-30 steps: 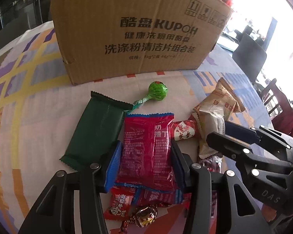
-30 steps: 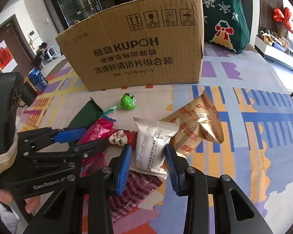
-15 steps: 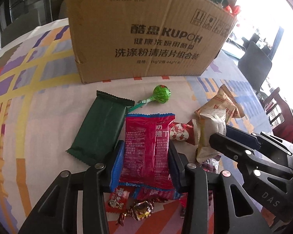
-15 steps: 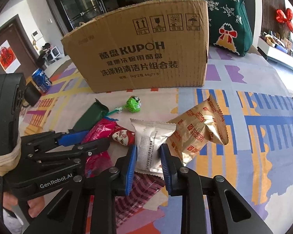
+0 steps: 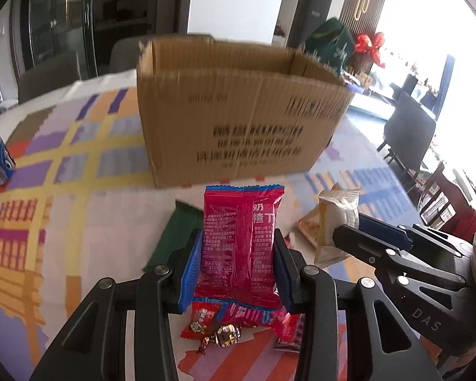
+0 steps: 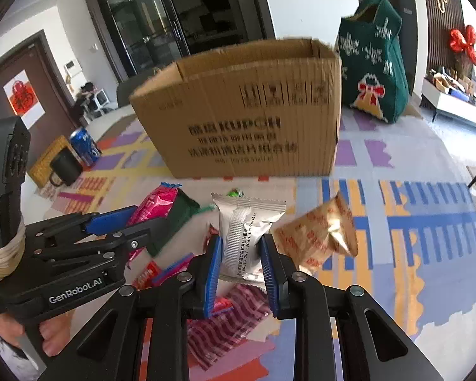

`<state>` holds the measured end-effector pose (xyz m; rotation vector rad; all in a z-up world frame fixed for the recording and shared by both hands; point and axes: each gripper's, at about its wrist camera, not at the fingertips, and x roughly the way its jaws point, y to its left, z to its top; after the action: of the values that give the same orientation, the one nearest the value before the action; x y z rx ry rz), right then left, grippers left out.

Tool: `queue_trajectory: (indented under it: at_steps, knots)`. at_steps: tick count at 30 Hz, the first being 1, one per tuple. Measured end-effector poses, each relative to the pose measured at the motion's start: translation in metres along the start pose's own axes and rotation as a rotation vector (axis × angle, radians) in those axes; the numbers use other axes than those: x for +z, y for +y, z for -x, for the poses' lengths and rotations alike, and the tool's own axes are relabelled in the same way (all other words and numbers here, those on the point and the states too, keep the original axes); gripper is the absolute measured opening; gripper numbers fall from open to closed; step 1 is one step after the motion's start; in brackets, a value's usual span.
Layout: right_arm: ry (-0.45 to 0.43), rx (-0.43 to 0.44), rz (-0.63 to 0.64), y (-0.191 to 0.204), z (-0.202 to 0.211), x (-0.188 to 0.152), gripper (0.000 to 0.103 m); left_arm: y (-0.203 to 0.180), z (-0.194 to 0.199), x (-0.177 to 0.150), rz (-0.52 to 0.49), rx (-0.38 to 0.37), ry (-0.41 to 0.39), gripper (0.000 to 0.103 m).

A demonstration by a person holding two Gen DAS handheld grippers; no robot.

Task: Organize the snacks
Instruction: 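Lift both snacks into the cardboard box and open both tools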

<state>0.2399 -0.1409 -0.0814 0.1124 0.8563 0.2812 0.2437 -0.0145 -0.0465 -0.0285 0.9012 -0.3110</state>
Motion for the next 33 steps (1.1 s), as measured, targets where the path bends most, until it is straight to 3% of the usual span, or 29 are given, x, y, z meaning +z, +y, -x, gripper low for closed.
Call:
queue_trajectory:
  at_steps: [22, 33]
  knots:
    - [-0.244, 0.017, 0.066, 0.015, 0.046, 0.085, 0.026, 0.001, 0.051, 0.083, -0.059, 0.061, -0.223, 0.041]
    - [-0.275, 0.007, 0.084, 0.013, 0.035, 0.130, 0.026, 0.008, 0.036, 0.130, -0.062, 0.075, -0.221, 0.041]
